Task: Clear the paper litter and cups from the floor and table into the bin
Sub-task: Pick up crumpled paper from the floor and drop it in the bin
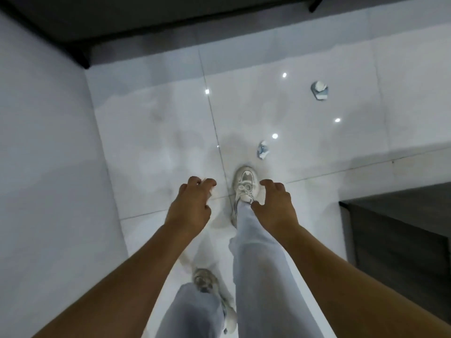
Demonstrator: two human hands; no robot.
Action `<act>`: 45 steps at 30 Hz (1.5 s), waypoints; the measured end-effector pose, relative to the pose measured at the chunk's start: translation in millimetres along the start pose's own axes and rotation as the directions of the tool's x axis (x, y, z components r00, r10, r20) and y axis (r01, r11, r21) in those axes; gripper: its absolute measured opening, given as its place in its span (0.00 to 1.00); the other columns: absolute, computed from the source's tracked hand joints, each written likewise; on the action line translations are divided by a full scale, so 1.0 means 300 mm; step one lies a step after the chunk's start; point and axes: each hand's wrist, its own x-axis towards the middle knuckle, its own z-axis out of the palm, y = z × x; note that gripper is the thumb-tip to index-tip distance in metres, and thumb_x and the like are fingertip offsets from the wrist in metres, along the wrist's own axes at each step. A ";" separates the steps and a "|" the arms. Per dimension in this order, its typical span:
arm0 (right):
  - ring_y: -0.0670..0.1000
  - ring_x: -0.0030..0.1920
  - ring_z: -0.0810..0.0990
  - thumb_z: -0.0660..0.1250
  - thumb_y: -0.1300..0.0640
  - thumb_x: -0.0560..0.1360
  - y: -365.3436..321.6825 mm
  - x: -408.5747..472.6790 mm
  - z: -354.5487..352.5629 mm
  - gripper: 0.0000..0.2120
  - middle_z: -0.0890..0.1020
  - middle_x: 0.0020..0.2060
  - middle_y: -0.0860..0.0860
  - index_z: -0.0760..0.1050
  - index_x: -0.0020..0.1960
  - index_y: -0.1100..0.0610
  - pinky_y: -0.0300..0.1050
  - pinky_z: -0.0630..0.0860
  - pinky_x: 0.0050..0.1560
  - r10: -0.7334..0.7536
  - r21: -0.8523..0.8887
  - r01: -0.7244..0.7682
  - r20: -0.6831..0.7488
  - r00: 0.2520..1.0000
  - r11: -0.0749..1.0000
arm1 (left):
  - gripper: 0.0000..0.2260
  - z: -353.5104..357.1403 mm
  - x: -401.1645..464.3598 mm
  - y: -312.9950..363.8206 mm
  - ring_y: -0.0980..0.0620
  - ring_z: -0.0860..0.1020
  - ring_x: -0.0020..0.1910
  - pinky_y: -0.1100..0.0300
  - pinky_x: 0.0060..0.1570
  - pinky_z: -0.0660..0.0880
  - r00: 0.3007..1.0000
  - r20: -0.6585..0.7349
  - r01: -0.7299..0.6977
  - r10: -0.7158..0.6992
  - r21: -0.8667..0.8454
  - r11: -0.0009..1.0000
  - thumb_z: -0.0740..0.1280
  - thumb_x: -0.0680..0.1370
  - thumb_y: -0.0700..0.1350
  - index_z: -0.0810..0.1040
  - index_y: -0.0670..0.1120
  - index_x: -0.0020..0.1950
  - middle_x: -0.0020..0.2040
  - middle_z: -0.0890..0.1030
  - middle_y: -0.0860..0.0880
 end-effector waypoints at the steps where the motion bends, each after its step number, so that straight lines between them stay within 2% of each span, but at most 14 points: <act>1: 0.59 0.63 0.70 0.66 0.54 0.76 -0.002 0.032 -0.025 0.26 0.69 0.66 0.55 0.63 0.72 0.54 0.50 0.72 0.57 0.004 0.009 -0.004 -0.002 1.000 1.000 | 0.24 -0.030 0.045 0.028 0.47 0.69 0.59 0.49 0.54 0.76 1.000 0.012 0.000 0.000 0.017 1.000 0.64 0.74 0.36 0.69 0.53 0.67 0.63 0.68 0.49; 7: 0.58 0.65 0.68 0.65 0.56 0.76 0.013 0.281 -0.164 0.27 0.67 0.68 0.55 0.63 0.72 0.53 0.49 0.71 0.58 0.060 0.076 -0.058 -0.026 0.998 0.995 | 0.24 -0.184 0.383 0.221 0.46 0.72 0.57 0.49 0.53 0.76 0.995 0.012 -0.096 0.096 0.056 0.994 0.66 0.73 0.36 0.70 0.52 0.67 0.63 0.68 0.48; 13: 0.59 0.65 0.68 0.65 0.56 0.76 0.066 0.504 -0.110 0.27 0.67 0.68 0.56 0.62 0.73 0.54 0.51 0.71 0.56 0.163 0.170 -0.158 -0.015 0.987 0.973 | 0.25 -0.176 0.669 0.255 0.46 0.73 0.56 0.51 0.54 0.76 0.983 0.093 -0.170 0.157 0.155 0.973 0.66 0.74 0.36 0.69 0.51 0.69 0.64 0.68 0.47; 19: 0.58 0.65 0.67 0.65 0.59 0.74 0.179 0.816 0.124 0.31 0.65 0.70 0.55 0.59 0.74 0.53 0.48 0.71 0.55 0.280 0.249 -0.267 -0.018 0.960 0.931 | 0.24 -0.020 1.008 0.141 0.47 0.70 0.62 0.49 0.56 0.75 0.943 0.119 -0.330 0.311 0.214 0.919 0.67 0.74 0.37 0.71 0.50 0.68 0.66 0.69 0.47; 23: 0.58 0.66 0.65 0.66 0.59 0.74 0.253 1.056 0.309 0.35 0.60 0.73 0.55 0.54 0.76 0.51 0.46 0.70 0.51 0.282 0.262 -0.261 -0.047 0.958 0.929 | 0.24 0.094 1.260 0.055 0.46 0.71 0.61 0.50 0.55 0.75 0.907 0.137 -0.420 0.398 0.248 0.873 0.68 0.73 0.37 0.71 0.50 0.68 0.65 0.69 0.47; 27: 0.59 0.72 0.57 0.70 0.58 0.74 0.312 1.265 0.458 0.40 0.52 0.77 0.52 0.50 0.77 0.47 0.53 0.73 0.60 0.340 0.323 -0.303 -0.064 0.938 0.897 | 0.25 0.185 1.460 -0.013 0.48 0.71 0.61 0.57 0.55 0.73 0.870 0.147 -0.492 0.470 0.250 0.834 0.69 0.73 0.37 0.70 0.52 0.68 0.64 0.70 0.48; 29: 0.60 0.73 0.55 0.71 0.58 0.73 0.320 1.323 0.508 0.41 0.50 0.77 0.50 0.50 0.77 0.45 0.56 0.74 0.61 0.380 0.361 -0.329 -0.077 0.922 0.872 | 0.25 0.215 1.519 -0.024 0.49 0.72 0.61 0.60 0.55 0.72 0.846 0.167 -0.532 0.506 0.236 0.813 0.70 0.73 0.37 0.71 0.51 0.68 0.63 0.71 0.49; 33: 0.58 0.69 0.58 0.65 0.62 0.76 0.312 1.359 0.559 0.31 0.56 0.74 0.49 0.59 0.74 0.43 0.54 0.73 0.61 0.453 0.373 -0.354 -0.221 0.864 0.858 | 0.24 0.241 1.582 -0.012 0.47 0.72 0.61 0.55 0.56 0.75 0.800 0.245 -0.599 0.548 0.258 0.758 0.70 0.73 0.37 0.72 0.49 0.68 0.63 0.71 0.47; 36: 0.55 0.66 0.61 0.61 0.67 0.76 0.298 1.326 0.540 0.27 0.64 0.70 0.49 0.65 0.70 0.46 0.48 0.76 0.56 0.398 0.381 -0.297 -0.219 0.891 0.875 | 0.23 0.223 1.583 0.018 0.47 0.71 0.61 0.52 0.55 0.76 0.779 0.313 -0.624 0.544 0.296 0.723 0.69 0.74 0.37 0.71 0.49 0.68 0.64 0.71 0.46; 42: 0.53 0.68 0.63 0.60 0.64 0.79 0.208 1.105 0.298 0.27 0.65 0.71 0.48 0.62 0.74 0.45 0.46 0.77 0.53 0.355 0.400 -0.265 -0.171 0.919 0.877 | 0.23 0.070 1.421 0.170 0.48 0.71 0.60 0.52 0.55 0.76 0.814 0.316 -0.577 0.487 0.336 0.745 0.68 0.74 0.37 0.71 0.51 0.67 0.64 0.71 0.48; 45: 0.52 0.67 0.63 0.59 0.63 0.80 0.158 0.924 0.090 0.27 0.66 0.70 0.48 0.60 0.75 0.44 0.44 0.76 0.52 0.336 0.417 -0.237 -0.184 0.924 0.878 | 0.23 -0.057 1.250 0.304 0.49 0.70 0.61 0.54 0.54 0.76 0.780 0.372 -0.620 0.503 0.351 0.702 0.68 0.74 0.37 0.71 0.52 0.67 0.64 0.70 0.50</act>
